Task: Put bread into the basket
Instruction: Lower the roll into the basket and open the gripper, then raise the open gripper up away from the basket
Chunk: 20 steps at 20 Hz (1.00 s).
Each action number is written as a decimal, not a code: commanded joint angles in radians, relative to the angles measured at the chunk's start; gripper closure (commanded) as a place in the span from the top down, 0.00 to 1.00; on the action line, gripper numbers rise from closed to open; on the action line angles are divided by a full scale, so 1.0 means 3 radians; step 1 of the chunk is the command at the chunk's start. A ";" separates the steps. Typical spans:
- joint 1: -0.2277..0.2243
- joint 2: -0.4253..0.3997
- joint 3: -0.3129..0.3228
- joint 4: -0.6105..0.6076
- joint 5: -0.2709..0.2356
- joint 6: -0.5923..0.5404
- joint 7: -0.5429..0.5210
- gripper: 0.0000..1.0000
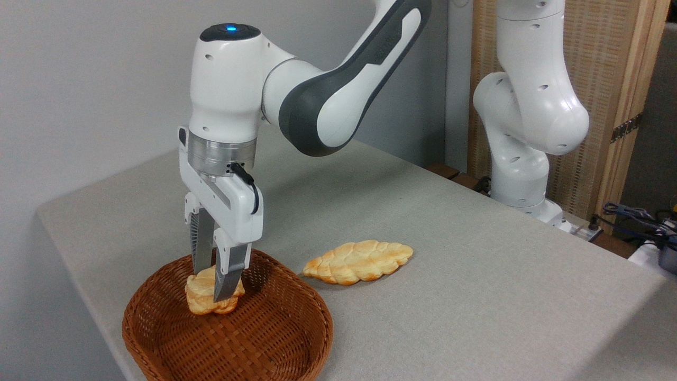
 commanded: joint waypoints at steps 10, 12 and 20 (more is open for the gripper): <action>-0.0022 -0.0315 0.0024 0.0015 -0.0067 -0.0098 -0.0165 1.00; -0.0022 -0.0428 0.0030 0.0015 -0.0057 -0.0292 -0.0227 1.00; 0.0009 -0.0766 0.0076 0.0015 -0.0016 -0.1130 -0.0262 1.00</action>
